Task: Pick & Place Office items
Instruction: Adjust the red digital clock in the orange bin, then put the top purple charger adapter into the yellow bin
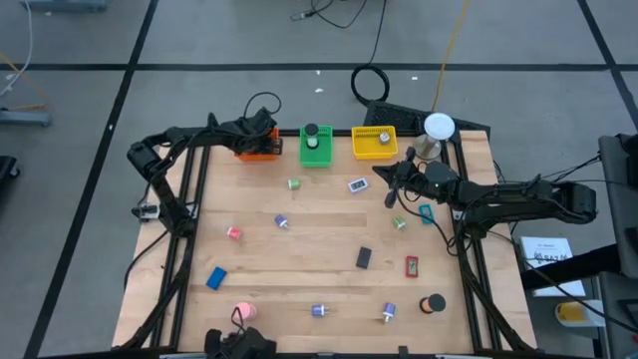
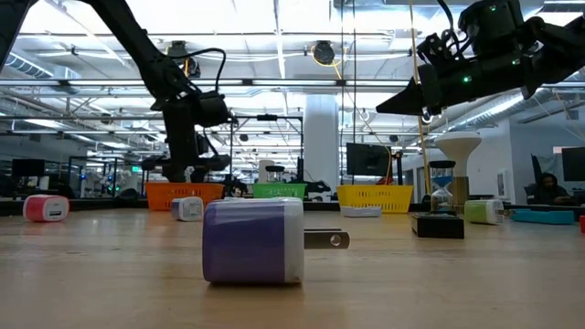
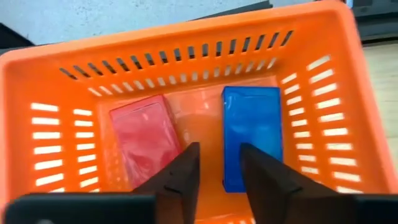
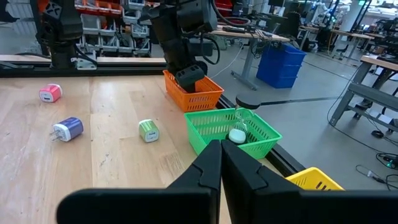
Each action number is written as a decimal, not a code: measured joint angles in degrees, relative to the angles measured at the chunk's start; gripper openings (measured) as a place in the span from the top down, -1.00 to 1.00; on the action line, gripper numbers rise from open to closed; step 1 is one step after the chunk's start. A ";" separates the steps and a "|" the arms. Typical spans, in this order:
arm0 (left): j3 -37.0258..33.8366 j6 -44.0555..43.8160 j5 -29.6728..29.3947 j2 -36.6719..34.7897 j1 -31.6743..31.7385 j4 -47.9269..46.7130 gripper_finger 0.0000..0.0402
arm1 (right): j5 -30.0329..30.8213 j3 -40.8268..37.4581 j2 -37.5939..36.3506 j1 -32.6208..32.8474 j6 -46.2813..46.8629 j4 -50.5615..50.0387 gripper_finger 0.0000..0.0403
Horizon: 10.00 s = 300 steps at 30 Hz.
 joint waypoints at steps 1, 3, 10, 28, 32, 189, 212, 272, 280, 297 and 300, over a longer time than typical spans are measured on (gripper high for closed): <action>0.01 0.00 0.00 0.00 0.00 0.48 0.52 | 0.00 0.00 0.01 0.02 0.00 0.00 0.98; 0.02 -0.04 0.04 0.01 0.13 0.99 0.63 | -0.01 0.00 0.01 0.02 0.00 0.00 0.98; 0.02 -0.25 1.34 0.01 1.96 0.76 0.93 | -0.02 0.00 0.01 0.00 0.00 0.00 0.98; 0.00 -0.06 1.13 1.89 2.58 -0.08 0.93 | -0.02 0.00 0.00 0.02 0.02 -0.01 0.98; 0.00 -0.14 0.90 1.89 2.58 -1.24 0.93 | -0.02 0.00 0.01 0.01 0.02 0.04 0.98; -13.16 22.70 27.83 27.22 -36.52 98.28 0.34 | -12.11 38.60 37.17 11.65 13.90 -45.48 0.19; -13.51 24.48 28.04 23.36 -35.15 88.37 -0.25 | -8.76 38.51 37.10 8.09 14.47 -64.97 0.28; -13.51 25.67 27.89 23.36 -35.19 89.07 0.48 | -6.01 63.47 53.14 -27.56 18.97 -80.00 0.35; -13.51 25.67 27.89 23.38 -35.19 89.31 0.48 | -6.05 63.49 53.69 -28.63 23.27 -73.22 0.34; -13.49 25.65 27.47 23.38 -35.20 89.31 0.48 | -5.91 63.49 55.89 -31.10 23.89 -69.75 0.24; -13.49 25.78 27.45 23.38 -35.21 89.31 0.48 | -5.80 63.47 55.90 -31.10 23.25 -69.68 0.20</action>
